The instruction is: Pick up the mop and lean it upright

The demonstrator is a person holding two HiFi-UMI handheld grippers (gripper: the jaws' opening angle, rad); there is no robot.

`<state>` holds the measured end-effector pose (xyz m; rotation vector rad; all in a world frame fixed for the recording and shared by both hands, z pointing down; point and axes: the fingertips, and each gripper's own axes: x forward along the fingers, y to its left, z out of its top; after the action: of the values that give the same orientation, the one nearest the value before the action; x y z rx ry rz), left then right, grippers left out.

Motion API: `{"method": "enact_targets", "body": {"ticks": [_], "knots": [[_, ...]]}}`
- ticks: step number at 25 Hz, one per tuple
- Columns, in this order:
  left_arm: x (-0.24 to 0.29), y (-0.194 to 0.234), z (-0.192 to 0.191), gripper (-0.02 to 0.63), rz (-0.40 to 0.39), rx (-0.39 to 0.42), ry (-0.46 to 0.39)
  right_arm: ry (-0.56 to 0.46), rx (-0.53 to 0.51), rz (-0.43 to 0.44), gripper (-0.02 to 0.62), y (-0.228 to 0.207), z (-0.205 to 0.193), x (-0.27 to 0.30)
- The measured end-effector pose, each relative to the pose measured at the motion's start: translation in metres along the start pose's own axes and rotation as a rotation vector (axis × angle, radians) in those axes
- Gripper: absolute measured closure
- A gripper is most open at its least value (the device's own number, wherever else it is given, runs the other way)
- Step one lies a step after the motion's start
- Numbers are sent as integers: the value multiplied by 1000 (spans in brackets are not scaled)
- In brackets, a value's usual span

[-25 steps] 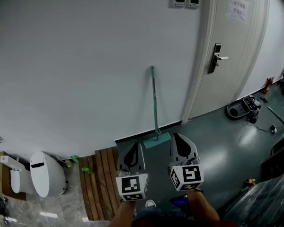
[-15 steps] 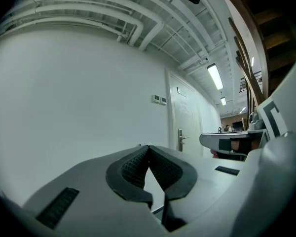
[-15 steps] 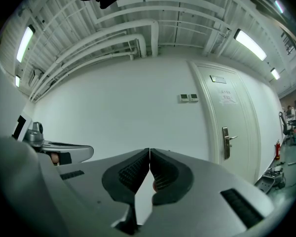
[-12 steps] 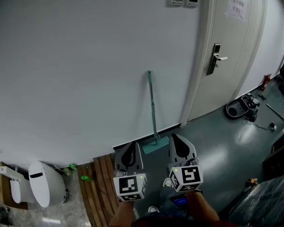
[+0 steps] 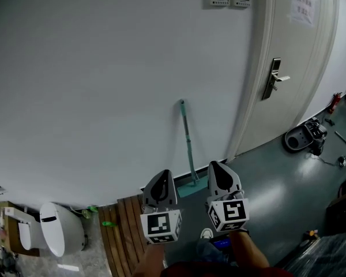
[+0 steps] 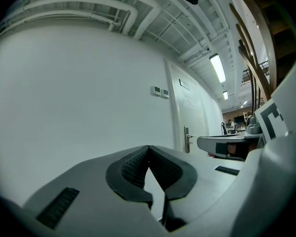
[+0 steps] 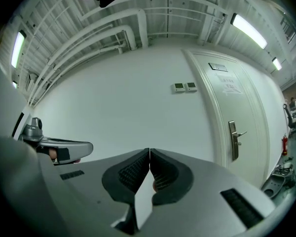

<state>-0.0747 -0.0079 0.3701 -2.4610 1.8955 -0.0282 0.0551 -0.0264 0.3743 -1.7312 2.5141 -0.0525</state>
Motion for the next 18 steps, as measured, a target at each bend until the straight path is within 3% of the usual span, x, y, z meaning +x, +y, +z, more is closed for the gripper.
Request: {"method": "enact_targets", "body": {"ticks": [9, 18], "knots": [[98, -18, 7, 592, 24, 10, 5, -21, 66, 29, 580, -74, 5, 76], [158, 7, -2, 592, 39, 23, 5, -2, 54, 55, 578, -83, -7, 142]]}}
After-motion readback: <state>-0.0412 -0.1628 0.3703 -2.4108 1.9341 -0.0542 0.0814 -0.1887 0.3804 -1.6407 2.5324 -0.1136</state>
